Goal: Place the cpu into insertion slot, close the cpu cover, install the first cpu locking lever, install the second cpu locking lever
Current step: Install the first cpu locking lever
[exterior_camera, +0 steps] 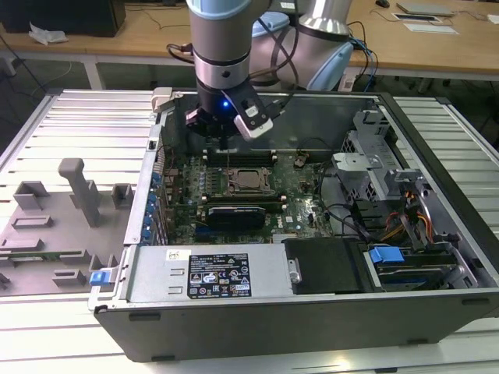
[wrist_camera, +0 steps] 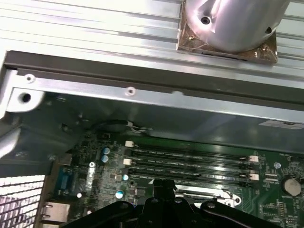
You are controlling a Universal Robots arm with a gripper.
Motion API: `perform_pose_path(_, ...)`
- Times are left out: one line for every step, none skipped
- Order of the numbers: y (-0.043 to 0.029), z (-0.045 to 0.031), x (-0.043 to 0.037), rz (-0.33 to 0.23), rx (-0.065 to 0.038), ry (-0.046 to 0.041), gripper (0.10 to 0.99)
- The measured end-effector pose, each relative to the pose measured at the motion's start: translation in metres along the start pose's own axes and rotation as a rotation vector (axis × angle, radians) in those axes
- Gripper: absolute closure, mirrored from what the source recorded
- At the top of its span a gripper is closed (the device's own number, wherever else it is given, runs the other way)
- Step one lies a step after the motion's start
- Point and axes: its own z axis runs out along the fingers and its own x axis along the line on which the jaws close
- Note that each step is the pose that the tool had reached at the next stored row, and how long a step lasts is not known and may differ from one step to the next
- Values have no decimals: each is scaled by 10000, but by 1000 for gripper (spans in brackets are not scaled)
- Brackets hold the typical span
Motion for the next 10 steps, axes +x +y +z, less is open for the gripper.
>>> perform_pose_path(-3, 1, -24, -1, 0, 0, 980)
perform_pose_path(-7, 2, -49, -2, 0, 1, 980)
perform_pose_path(-10, 3, -73, -3, 0, 1, 980)
perform_pose_path(-13, 5, -97, -1, 0, 1, 980)
perform_pose_path(-17, 6, -129, 0, 0, 0, 980)
perform_pose_path(-20, 7, -154, 0, 0, 0, 980)
perform_pose_path(-28, 10, -216, -1, 0, 1, 980)
perform_pose_path(-32, 10, -244, 0, 1, 1, 980)
perform_pose_path(-32, 11, -245, 1, 0, 0, 980)
perform_pose_path(-33, 14, -246, -12, 5, -40, 980)
